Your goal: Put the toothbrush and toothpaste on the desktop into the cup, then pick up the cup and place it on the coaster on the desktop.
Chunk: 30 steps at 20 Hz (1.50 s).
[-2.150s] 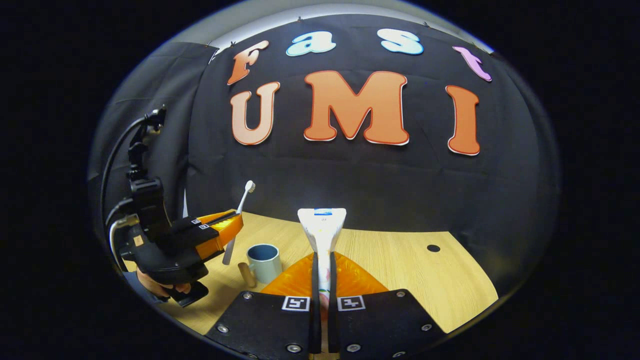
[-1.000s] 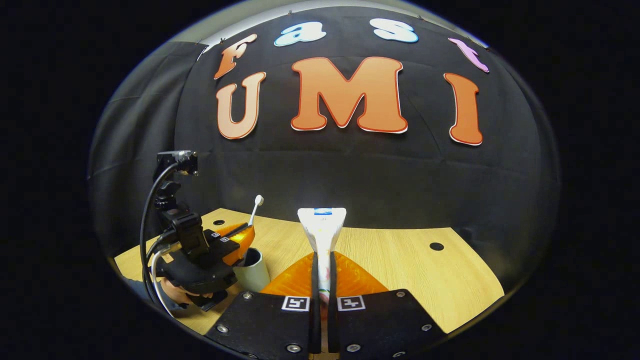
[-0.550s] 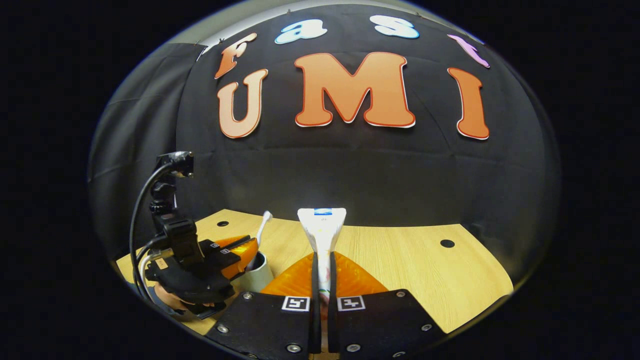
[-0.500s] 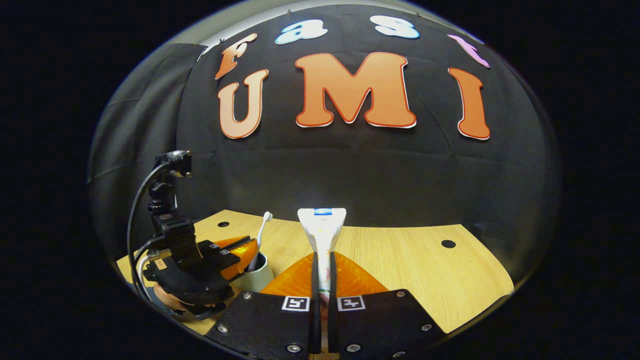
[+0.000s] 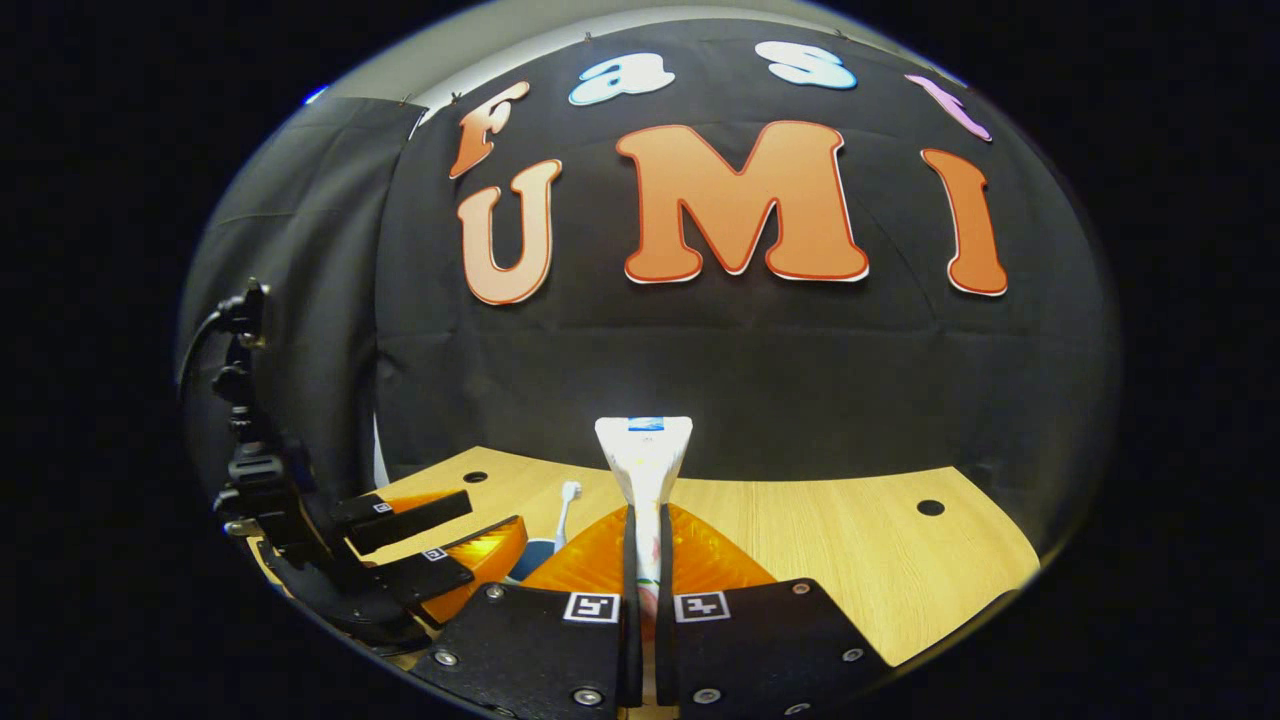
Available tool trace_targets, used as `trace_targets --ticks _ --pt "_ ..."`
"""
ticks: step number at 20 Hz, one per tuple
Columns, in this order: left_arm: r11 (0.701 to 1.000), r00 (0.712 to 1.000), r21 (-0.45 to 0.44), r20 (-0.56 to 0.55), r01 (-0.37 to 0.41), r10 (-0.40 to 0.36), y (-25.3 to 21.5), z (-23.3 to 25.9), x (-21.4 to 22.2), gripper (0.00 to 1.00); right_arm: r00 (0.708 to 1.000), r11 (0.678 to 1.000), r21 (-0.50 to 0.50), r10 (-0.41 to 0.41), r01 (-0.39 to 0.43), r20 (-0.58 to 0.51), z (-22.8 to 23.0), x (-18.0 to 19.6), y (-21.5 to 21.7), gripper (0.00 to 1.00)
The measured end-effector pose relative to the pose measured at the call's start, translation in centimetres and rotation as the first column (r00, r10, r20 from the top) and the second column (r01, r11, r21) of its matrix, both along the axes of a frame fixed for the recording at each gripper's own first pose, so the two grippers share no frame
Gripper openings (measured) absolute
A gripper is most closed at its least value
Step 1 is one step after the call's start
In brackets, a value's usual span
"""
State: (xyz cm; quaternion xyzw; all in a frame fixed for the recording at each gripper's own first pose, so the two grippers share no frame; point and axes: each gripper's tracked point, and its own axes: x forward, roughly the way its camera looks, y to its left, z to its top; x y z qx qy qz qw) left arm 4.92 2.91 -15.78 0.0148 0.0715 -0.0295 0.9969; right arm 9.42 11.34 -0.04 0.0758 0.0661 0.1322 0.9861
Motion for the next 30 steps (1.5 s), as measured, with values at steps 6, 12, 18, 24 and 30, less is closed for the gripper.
trace_targets --ticks 6,12,18,24,30 --pt "0.997 0.996 -0.007 0.044 -0.071 0.071 3.5 2.8 -3.2 0.87 0.994 0.995 0.058 0.072 -0.077 0.077 2.6 1.4 3.1 0.05" --pt "0.991 0.991 -0.033 -0.006 -0.133 0.133 6.6 2.3 -5.6 0.96 0.978 0.982 0.112 0.134 -0.153 0.163 4.7 2.9 6.3 0.05" --pt "0.989 0.989 -0.024 -0.005 -0.145 0.145 8.5 2.5 -7.0 0.97 0.957 0.969 0.131 0.176 -0.209 0.229 4.5 4.5 9.7 0.06" --pt "0.983 0.983 -0.033 -0.023 -0.181 0.181 10.6 1.1 -7.6 0.97 0.947 0.953 0.151 0.225 -0.263 0.231 2.2 5.4 12.8 0.06" --pt "0.977 0.977 -0.026 -0.039 -0.211 0.210 12.2 0.0 -7.7 0.97 0.958 0.954 0.154 0.233 -0.259 0.169 -1.4 7.4 14.2 0.06"
